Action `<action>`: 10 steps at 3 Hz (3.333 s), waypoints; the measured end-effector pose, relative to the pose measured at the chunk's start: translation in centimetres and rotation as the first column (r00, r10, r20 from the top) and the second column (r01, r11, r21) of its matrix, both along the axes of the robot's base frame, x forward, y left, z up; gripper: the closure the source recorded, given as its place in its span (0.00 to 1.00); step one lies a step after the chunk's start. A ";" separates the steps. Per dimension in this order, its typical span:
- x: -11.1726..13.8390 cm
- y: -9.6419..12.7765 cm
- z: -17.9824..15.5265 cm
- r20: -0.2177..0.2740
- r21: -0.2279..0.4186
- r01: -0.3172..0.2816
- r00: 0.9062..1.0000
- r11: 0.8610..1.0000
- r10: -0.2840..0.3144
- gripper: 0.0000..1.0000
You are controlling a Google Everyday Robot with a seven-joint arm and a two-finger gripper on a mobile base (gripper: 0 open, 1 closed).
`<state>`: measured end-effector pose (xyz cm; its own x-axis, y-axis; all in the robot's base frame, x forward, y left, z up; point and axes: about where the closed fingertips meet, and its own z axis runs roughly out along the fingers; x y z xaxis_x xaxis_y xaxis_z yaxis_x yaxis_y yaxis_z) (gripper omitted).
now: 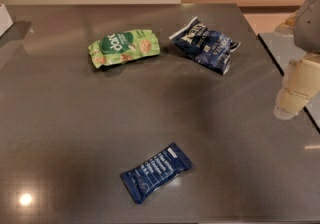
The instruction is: Move rxbar blueberry near green rice chip bag
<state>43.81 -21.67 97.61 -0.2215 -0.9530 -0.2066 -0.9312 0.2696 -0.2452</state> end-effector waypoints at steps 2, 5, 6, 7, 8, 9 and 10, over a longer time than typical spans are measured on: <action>-0.2 6.0 -2.8 -0.091 0.068 -0.192 0.976 0.979 0.198 0.00; -5.2 17.5 -8.5 -0.093 0.237 -0.533 0.820 0.812 0.565 0.00; -6.9 19.5 -10.3 -0.081 0.257 -0.609 0.760 0.750 0.645 0.00; -8.3 20.3 -11.8 -0.079 0.274 -0.655 0.714 0.704 0.696 0.00; -9.2 20.7 -13.0 -0.079 0.285 -0.681 0.685 0.675 0.724 0.00; -9.6 21.0 -13.9 -0.078 0.290 -0.694 0.669 0.659 0.739 0.00; -9.8 21.2 -14.5 -0.093 0.291 -0.700 0.658 0.652 0.748 0.16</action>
Offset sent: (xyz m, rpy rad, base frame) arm -0.0125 0.1018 -0.0559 0.1171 0.1994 0.3472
